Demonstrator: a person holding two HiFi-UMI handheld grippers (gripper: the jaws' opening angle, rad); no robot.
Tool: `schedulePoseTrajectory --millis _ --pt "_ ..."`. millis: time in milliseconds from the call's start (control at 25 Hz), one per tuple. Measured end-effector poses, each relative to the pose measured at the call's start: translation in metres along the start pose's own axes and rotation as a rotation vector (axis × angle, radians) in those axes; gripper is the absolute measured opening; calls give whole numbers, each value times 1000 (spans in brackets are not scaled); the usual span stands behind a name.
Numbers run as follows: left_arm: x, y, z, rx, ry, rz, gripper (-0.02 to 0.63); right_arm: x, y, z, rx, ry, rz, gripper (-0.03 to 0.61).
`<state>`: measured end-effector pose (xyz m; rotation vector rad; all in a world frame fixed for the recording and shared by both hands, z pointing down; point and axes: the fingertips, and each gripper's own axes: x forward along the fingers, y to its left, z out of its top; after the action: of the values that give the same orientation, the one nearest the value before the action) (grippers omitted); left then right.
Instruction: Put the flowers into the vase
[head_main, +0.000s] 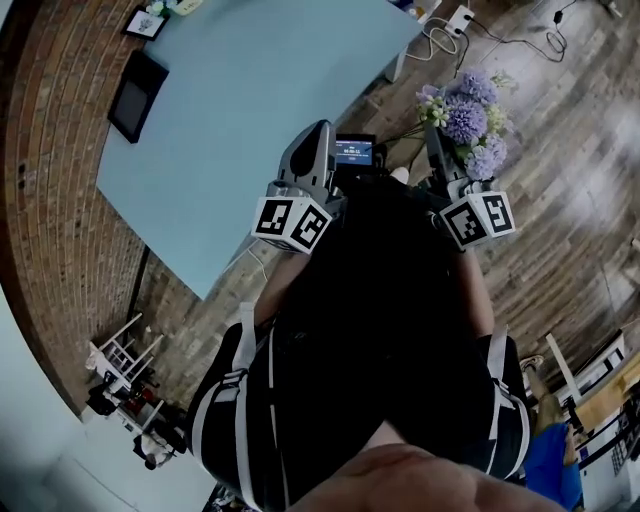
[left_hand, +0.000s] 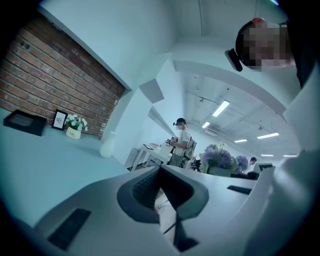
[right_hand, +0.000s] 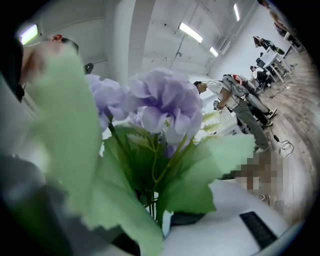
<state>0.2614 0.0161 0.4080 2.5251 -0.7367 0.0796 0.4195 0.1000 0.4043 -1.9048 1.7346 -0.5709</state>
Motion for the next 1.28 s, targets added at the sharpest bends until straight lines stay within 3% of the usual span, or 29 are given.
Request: schedulePoseTrajectory --millis 240,480,640,840,1080,1280 --pt "26 20 12 -13 14 50 18 45 -7 -2 38 38 39 132" --pt "78 61 28 -45 -41 65 18 118 -17 3 -30 116 90 132" --pt "131 91 52 -110 -84 53 18 168 -20 14 -124 189 99 132" --pt "174 124 91 -210 -177 51 18 237 -31 29 -140 253 89 132" --pt "156 178 89 -296 -227 165 18 282 -25 25 -191 314 103 132" --pt "153 213 90 -234 -221 270 18 329 -30 18 -146 378 139 132"
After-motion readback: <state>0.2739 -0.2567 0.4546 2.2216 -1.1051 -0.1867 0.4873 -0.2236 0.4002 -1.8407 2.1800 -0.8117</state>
